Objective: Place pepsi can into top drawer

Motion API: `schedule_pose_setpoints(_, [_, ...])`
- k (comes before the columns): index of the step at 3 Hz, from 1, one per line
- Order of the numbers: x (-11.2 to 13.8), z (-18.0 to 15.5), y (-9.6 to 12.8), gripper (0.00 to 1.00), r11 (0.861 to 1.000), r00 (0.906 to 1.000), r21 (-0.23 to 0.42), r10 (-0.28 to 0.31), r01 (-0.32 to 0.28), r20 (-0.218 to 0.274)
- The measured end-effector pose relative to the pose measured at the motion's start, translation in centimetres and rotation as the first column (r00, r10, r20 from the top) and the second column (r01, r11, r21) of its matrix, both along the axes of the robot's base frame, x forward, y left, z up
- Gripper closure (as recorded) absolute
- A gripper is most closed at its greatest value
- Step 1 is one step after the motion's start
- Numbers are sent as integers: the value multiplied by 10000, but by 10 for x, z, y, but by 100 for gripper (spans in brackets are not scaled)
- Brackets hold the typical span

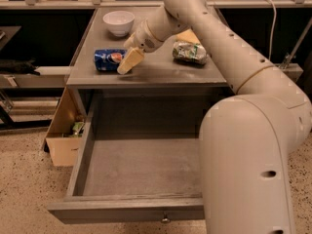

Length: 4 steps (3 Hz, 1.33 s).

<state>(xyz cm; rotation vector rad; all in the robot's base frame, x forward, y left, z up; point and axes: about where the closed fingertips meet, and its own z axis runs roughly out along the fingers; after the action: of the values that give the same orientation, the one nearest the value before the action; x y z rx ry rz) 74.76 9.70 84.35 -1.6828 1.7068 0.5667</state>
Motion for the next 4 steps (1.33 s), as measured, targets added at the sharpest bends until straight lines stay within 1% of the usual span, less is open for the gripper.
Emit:
schedule_pose_setpoints(1, [-3, -10, 13, 55, 9996, 9994, -41, 292, -292, -193])
schedule_pose_setpoints(2, [-6, -13, 17, 78, 9991, 9987, -91, 422, -424, -270])
schedule_pose_setpoints(3, [-42, 29, 1, 100, 9938, 9920, -174, 1111, -1103, 599])
schedule_pose_setpoints(4, [-90, 51, -29, 100, 9909, 9868, -480, 1302, -1260, 965])
